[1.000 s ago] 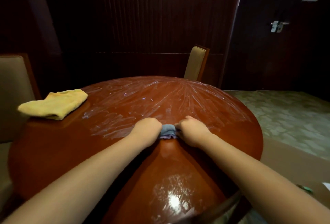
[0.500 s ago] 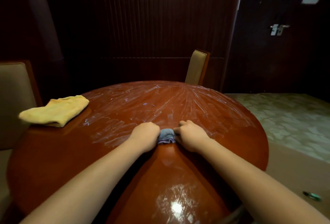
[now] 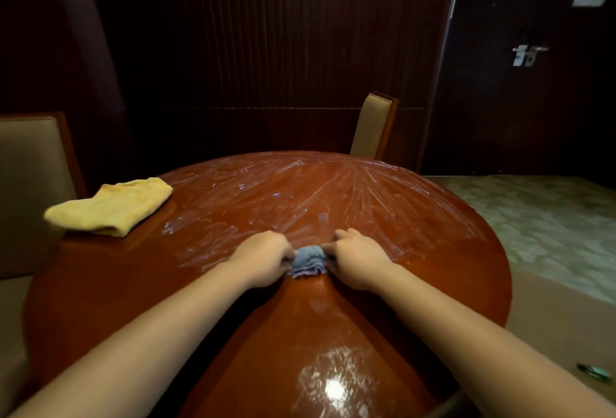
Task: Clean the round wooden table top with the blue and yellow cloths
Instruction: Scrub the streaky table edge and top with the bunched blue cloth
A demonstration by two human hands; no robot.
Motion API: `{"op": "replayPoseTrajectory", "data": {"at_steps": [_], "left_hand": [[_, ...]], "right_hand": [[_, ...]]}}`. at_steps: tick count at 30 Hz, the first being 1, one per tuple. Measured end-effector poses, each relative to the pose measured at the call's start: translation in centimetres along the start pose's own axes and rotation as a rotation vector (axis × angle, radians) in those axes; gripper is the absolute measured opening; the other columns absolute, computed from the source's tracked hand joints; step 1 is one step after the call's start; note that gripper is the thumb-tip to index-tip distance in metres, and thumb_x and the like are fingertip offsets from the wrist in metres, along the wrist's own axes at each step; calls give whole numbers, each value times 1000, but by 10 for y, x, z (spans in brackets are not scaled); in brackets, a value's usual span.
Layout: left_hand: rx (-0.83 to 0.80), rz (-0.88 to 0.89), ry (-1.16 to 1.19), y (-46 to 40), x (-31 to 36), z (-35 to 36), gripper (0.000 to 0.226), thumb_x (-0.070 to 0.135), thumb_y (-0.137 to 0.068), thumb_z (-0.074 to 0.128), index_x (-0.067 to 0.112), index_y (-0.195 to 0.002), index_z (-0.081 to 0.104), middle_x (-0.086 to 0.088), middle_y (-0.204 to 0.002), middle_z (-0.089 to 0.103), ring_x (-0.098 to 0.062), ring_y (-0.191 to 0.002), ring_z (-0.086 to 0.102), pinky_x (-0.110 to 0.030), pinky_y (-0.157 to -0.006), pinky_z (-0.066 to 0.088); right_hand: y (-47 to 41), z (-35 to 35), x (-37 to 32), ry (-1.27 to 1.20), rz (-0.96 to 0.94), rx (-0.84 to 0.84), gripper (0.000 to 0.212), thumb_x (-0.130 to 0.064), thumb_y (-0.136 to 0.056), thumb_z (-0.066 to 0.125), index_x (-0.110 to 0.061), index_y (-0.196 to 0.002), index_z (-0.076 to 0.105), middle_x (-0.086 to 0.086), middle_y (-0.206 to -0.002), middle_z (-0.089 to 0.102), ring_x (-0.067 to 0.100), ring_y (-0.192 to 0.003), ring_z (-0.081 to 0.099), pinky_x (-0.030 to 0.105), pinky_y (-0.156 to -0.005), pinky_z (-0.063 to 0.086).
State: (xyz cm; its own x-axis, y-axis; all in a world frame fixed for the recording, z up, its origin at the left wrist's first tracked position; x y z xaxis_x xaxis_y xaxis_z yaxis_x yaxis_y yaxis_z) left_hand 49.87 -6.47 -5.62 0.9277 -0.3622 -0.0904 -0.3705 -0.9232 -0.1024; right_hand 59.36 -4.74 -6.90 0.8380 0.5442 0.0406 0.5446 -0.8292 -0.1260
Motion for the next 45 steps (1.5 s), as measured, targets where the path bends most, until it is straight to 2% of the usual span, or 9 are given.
{"op": "replayPoseTrajectory", "data": {"at_steps": [8, 11, 15, 21, 28, 33, 38, 41, 45], "left_hand": [[191, 209, 67, 64, 19, -6, 13, 25, -85, 60, 17, -83, 70, 1, -76, 57, -19, -70, 57, -25, -54, 37], [107, 56, 46, 41, -2, 1, 18, 25, -93, 54, 15, -96, 69, -1, -92, 58, -19, -86, 55, -27, -66, 38], [29, -128, 50, 10, -34, 5, 16, 21, -86, 59, 11, -94, 69, -10, -99, 64, -30, -92, 60, -31, -73, 50], [-71, -44, -5, 40, -18, 7, 15, 18, -83, 61, 16, -93, 72, -6, -98, 65, -27, -92, 60, -28, -70, 44], [-18, -279, -40, 24, -55, 3, 17, 8, -82, 55, 10, -91, 69, -11, -96, 63, -33, -94, 61, -36, -73, 49], [-41, -176, -213, 43, -35, 3, 20, 10, -90, 49, 6, -103, 64, -10, -106, 56, -32, -103, 57, -36, -75, 45], [-60, -195, -120, 53, -57, 10, 16, 12, -87, 52, 15, -92, 67, -5, -91, 49, -30, -93, 57, -32, -67, 40], [-64, -315, -145, 35, -74, 3, 18, 7, -87, 52, 8, -98, 68, -11, -105, 60, -33, -97, 59, -36, -70, 45], [-108, -298, -221, 24, -70, 4, 27, 2, -90, 48, 2, -113, 62, -16, -128, 56, -34, -114, 57, -40, -87, 49]], "right_hand": [[48, -2, -29, -21, -161, 41, 23, -38, -95, 49, -19, -105, 59, 3, -100, 45, 24, -99, 44, 34, -75, 40], [21, -2, -25, -31, -88, -4, 21, -37, -95, 50, -18, -101, 57, 5, -103, 46, 27, -104, 46, 34, -78, 43], [-17, 2, -20, -56, -6, -21, 23, -30, -97, 48, -15, -110, 59, 11, -110, 47, 32, -110, 45, 37, -85, 42], [22, 0, -53, 2, -190, -8, 20, -30, -95, 48, -12, -99, 56, 12, -107, 47, 29, -104, 44, 36, -77, 39], [-38, 6, -52, -73, -48, -40, 24, -26, -96, 48, -16, -114, 59, 11, -114, 45, 33, -113, 42, 36, -90, 41], [-18, 5, -69, -15, -174, -78, 25, -35, -95, 50, -13, -105, 58, 11, -108, 46, 30, -108, 44, 37, -86, 41], [-19, 2, -77, 21, -206, -61, 28, -36, -97, 46, -13, -110, 55, 11, -111, 45, 28, -109, 43, 37, -82, 40], [-55, 5, -78, -22, -120, -74, 27, -30, -98, 47, -14, -116, 57, 12, -117, 46, 30, -115, 42, 37, -90, 40], [-74, 12, -75, -50, -71, -62, 25, -25, -97, 45, -14, -116, 58, 13, -117, 45, 33, -116, 42, 38, -93, 41]]}}
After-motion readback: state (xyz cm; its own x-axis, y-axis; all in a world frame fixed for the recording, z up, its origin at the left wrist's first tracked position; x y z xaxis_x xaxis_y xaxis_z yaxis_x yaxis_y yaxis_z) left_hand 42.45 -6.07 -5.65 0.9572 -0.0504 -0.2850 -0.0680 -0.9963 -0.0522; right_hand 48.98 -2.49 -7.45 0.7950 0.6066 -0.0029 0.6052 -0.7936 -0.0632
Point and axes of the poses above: each hand's wrist, its own y-axis away from the middle knuckle, its own z-axis out of the palm, x = y × z, the point moved 10 cm from there along -y, towards the middle knuckle
